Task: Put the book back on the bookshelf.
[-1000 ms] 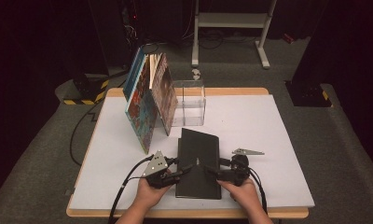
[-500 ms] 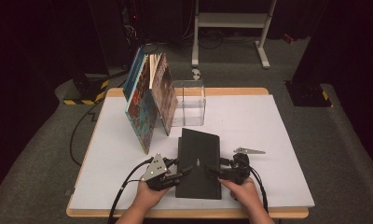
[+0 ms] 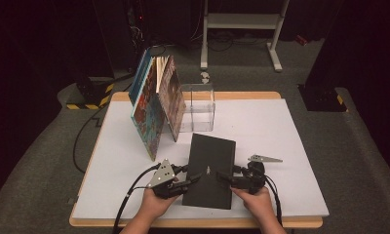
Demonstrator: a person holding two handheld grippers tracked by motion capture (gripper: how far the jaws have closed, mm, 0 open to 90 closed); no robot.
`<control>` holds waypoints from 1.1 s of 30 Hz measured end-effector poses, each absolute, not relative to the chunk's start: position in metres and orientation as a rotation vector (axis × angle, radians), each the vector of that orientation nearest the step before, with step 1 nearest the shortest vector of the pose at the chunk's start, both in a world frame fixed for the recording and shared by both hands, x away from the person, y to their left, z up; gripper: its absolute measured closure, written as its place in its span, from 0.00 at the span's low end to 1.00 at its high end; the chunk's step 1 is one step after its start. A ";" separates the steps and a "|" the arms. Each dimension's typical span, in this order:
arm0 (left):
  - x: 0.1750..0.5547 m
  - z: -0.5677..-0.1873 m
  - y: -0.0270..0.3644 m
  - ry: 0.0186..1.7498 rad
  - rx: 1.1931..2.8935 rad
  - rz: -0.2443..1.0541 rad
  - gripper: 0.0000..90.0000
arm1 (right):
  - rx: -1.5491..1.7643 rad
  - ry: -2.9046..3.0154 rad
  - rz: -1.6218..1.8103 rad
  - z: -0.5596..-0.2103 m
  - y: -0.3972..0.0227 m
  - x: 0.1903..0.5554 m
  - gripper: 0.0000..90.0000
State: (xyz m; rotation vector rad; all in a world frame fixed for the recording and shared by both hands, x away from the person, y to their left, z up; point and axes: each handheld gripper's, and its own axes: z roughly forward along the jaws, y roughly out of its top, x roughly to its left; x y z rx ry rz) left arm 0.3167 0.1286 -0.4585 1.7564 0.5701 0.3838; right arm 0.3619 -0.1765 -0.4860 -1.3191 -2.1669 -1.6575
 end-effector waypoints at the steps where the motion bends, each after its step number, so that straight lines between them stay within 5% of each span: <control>1: 0.317 -0.458 0.129 0.574 1.757 0.386 0.64 | -1.322 -2.188 -1.687 -0.483 -0.178 0.359 0.17; 14: 0.328 -0.456 0.120 0.635 1.784 0.435 0.66 | -1.287 -2.384 -2.067 -0.448 -0.191 0.326 0.45; 27: 0.320 -0.470 0.128 0.610 1.781 0.486 0.65 | -1.182 -2.481 -2.128 -0.446 -0.189 0.314 0.40; 33: 0.315 -0.474 0.146 0.650 1.765 0.472 0.52 | -1.143 -2.465 -2.114 -0.447 -0.188 0.315 0.38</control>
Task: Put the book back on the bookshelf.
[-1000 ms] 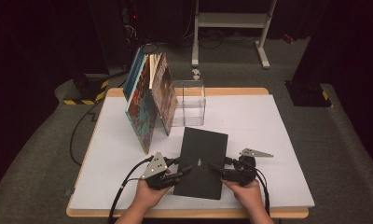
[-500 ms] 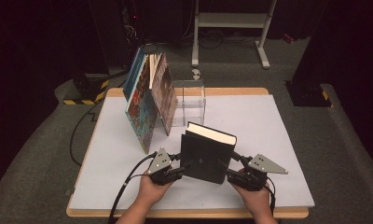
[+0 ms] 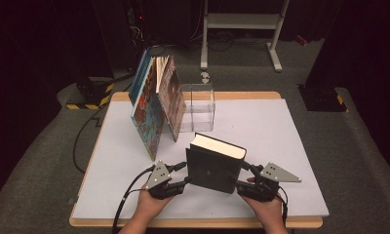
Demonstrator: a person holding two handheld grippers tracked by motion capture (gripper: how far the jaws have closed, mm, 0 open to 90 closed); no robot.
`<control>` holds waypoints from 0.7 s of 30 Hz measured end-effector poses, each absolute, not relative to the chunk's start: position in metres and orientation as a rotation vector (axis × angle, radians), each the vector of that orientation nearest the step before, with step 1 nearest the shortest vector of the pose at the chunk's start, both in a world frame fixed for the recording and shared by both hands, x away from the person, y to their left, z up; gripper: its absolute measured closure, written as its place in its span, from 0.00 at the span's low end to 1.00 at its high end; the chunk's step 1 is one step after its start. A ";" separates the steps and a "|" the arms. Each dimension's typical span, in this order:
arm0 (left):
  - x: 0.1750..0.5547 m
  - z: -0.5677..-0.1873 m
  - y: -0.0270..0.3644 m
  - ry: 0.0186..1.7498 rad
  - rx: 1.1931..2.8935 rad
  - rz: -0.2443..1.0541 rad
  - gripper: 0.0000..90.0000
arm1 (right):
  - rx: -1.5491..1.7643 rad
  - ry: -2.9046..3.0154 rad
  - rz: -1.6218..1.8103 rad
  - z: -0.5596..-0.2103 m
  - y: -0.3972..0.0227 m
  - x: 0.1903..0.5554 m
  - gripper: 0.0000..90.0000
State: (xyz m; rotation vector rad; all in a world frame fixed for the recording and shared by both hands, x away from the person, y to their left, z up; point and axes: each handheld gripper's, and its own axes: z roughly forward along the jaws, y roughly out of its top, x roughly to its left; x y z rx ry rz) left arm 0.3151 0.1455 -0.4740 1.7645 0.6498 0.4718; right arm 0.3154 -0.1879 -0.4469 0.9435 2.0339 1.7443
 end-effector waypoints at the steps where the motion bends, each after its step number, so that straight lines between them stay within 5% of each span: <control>1: 0.315 -0.474 0.146 0.650 1.765 0.472 0.52 | 0.943 2.034 1.744 -0.447 -0.188 0.315 0.38; 13: 0.315 -0.485 0.228 0.953 1.733 0.516 0.43 | 0.870 2.046 1.754 -0.448 -0.183 0.319 0.35; 21: 0.323 -0.489 0.277 1.109 1.738 0.591 0.36 | 0.896 2.137 1.690 -0.441 -0.175 0.329 0.16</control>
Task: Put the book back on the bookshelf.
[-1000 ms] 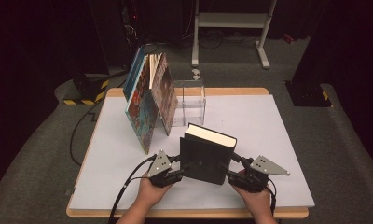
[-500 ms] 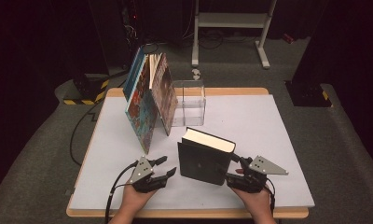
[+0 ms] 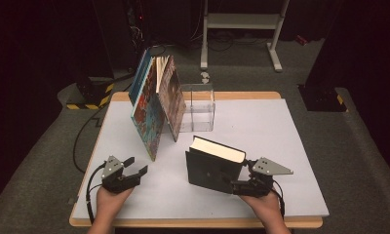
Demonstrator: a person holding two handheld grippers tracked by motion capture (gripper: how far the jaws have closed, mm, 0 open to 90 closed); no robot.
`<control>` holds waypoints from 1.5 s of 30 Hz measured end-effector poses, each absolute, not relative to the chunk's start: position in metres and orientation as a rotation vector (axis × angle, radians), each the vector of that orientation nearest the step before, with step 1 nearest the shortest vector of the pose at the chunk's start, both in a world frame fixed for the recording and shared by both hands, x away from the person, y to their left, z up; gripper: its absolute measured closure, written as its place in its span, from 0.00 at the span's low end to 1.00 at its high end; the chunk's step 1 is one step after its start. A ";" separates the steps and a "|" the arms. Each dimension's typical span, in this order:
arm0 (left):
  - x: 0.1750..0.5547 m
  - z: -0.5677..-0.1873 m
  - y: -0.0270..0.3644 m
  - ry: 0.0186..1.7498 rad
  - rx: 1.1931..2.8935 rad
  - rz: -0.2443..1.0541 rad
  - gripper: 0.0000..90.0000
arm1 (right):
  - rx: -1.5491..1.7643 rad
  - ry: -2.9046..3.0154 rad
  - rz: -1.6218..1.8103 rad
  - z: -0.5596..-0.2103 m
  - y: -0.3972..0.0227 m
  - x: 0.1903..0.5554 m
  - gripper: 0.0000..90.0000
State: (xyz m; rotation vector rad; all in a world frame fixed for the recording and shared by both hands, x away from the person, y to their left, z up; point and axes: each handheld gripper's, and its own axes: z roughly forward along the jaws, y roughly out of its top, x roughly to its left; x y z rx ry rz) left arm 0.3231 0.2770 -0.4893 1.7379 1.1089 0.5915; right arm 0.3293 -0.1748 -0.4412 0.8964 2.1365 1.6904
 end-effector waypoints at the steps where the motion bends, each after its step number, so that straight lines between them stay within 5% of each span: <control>1: 0.323 -0.491 0.283 1.122 1.733 0.602 0.36 | 0.886 2.151 1.675 -0.438 -0.173 0.332 0.14; 11: 0.320 -0.494 0.295 1.142 1.703 0.574 0.35 | 0.850 2.161 1.669 -0.417 -0.159 0.338 0.22; 21: 0.320 -0.496 0.298 1.170 1.682 0.576 0.36 | 0.765 2.171 1.707 -0.416 -0.164 0.340 0.58; 33: 0.319 -0.496 0.300 1.169 1.664 0.569 0.36 | 0.776 2.173 1.637 -0.402 -0.143 0.328 0.60; 45: 0.319 -0.494 0.301 1.155 1.644 0.556 0.36 | 0.966 2.004 1.477 -0.382 -0.132 0.360 0.60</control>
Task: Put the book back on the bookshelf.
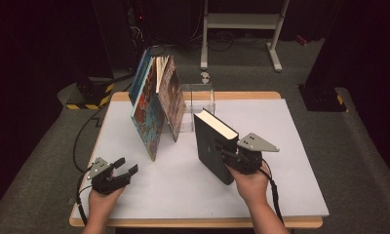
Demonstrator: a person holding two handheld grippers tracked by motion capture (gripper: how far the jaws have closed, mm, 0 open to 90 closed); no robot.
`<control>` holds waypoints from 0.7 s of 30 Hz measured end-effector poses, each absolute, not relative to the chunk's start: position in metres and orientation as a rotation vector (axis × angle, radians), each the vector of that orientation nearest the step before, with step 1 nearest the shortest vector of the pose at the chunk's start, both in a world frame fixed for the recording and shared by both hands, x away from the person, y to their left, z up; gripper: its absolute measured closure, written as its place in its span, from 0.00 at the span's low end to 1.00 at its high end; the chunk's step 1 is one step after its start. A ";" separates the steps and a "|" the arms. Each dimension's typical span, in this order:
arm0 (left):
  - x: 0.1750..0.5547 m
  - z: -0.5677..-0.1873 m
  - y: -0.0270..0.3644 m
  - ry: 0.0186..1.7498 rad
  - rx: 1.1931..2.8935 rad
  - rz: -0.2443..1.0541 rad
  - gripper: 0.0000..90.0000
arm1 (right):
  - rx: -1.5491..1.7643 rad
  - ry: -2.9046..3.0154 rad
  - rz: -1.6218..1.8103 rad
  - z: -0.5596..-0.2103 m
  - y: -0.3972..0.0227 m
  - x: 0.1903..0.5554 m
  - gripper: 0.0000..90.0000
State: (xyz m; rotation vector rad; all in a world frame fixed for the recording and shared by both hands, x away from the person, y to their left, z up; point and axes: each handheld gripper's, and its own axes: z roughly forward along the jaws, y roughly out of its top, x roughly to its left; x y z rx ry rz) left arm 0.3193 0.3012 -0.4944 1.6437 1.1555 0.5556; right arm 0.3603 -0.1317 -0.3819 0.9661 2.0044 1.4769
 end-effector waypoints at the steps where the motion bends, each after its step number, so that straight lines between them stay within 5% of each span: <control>1: 0.319 -0.494 0.301 1.153 1.643 0.556 0.36 | 0.987 1.969 1.467 -0.382 -0.127 0.369 0.60; 21: 0.319 -0.492 0.304 1.133 1.587 0.503 0.36 | 1.106 1.760 1.364 -0.375 -0.079 0.465 0.60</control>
